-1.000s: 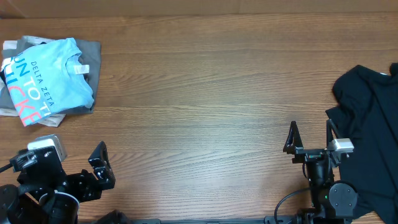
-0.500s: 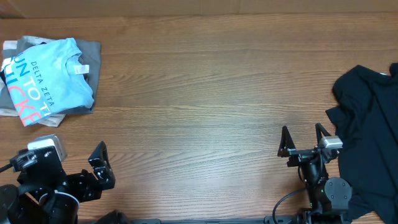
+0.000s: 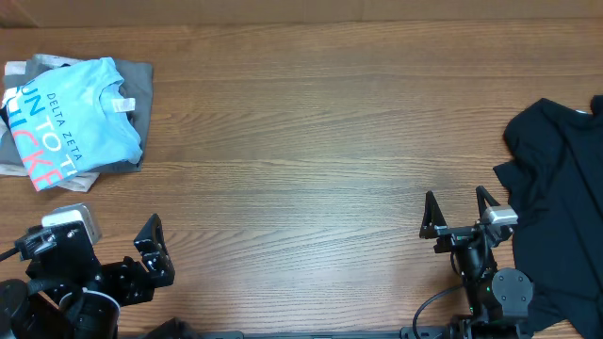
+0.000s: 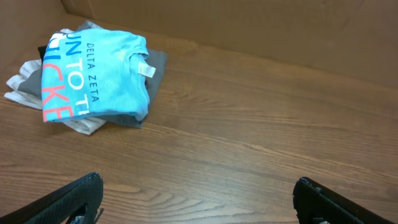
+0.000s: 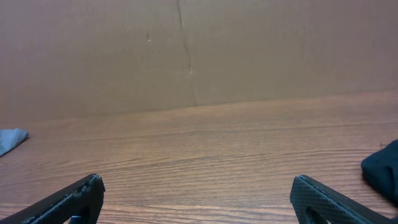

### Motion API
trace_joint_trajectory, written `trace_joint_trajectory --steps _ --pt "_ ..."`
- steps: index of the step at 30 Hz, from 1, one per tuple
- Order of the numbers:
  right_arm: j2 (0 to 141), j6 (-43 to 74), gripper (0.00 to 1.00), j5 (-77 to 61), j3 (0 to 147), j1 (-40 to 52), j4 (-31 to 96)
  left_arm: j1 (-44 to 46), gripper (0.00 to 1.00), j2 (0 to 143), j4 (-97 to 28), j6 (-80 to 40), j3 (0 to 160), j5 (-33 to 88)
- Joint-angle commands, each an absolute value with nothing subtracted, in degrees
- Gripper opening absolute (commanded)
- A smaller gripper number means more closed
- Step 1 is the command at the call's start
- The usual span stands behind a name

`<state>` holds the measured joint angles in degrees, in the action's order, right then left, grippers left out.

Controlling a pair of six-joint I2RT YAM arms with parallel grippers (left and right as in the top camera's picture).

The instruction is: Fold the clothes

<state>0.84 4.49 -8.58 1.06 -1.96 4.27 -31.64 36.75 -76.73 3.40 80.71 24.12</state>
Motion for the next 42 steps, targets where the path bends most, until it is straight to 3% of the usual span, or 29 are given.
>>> trace_joint_trajectory --steps 1,21,26,30,36,42 --pt "0.16 4.67 1.0 -8.69 0.45 -2.26 3.97 -31.86 1.0 36.67 -76.53 4.32 80.88 23.77" --pt "0.16 4.67 1.0 -8.69 0.45 -2.26 3.97 -30.81 1.0 36.67 -76.9 4.32 80.79 23.79" --pt "0.16 4.67 1.0 -8.69 0.45 -2.26 3.97 -29.69 1.0 36.64 -75.07 4.34 76.09 31.35" --pt "0.16 4.67 1.0 -8.69 0.45 -2.26 3.97 -22.68 1.0 35.22 -61.67 1.13 64.07 37.21" --pt "0.16 4.67 1.0 -8.69 0.45 -2.26 3.97 -8.21 1.0 28.34 -26.2 -10.94 35.27 23.97" --pt "0.16 4.67 1.0 -8.67 0.45 -2.26 3.97 -2.52 1.0 22.06 -5.02 -11.81 14.35 17.65"
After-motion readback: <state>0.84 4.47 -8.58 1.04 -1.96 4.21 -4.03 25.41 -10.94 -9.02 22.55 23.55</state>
